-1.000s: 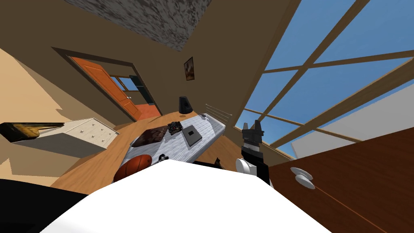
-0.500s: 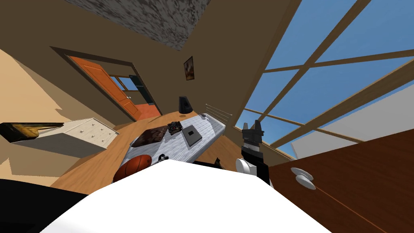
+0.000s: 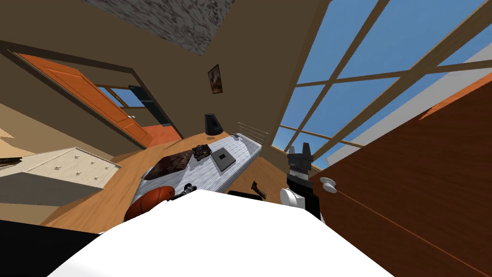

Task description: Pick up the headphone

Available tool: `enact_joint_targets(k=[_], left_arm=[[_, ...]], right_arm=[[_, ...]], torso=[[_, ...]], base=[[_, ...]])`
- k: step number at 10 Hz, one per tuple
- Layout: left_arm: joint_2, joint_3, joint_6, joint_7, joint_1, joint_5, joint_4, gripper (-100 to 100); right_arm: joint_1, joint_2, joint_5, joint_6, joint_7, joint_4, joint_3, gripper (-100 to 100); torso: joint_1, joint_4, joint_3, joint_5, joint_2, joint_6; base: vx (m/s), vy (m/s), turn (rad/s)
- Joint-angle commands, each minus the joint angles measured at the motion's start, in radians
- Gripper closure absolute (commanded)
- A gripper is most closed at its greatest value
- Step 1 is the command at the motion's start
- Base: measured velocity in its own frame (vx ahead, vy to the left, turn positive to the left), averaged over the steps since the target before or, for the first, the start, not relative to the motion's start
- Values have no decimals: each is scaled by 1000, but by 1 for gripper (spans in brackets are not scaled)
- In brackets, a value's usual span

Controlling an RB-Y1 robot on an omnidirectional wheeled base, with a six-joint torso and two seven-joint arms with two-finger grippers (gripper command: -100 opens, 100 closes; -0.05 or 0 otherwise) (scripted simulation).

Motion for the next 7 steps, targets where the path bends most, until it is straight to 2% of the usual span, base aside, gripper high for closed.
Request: enact_joint_targets(k=[1,2,5,6,7], left_arm=[[15,-2,-2,1,-22,32,42,100],[15,-2,-2,1,-22,32,42,100],[54,-18,-8,11,-64,94,119,100],[44,-6,-15,2,-67,78,125,100],[44,-5,-18,-2,-70,79,130,0]], right_arm=[[0,0,0,0,0,0,0,0],[0,0,0,0,0,0,0,0],[0,0,0,0,0,0,0,0],[0,0,0,0,0,0,0,0],[0,0,0,0,0,0,0,0]], torso=[[0,0,0,0,0,0],[1,0,0,0,-1,0],[3,0,-2,0,-4,1],[1,1,-1,0,-3,1],[3,0,-2,0,-5,-1]], base=[[-115,-59,-185],[-64,-22,-74],[-75,-39,-170],[-37,-31,-35],[-6,-6,7]])
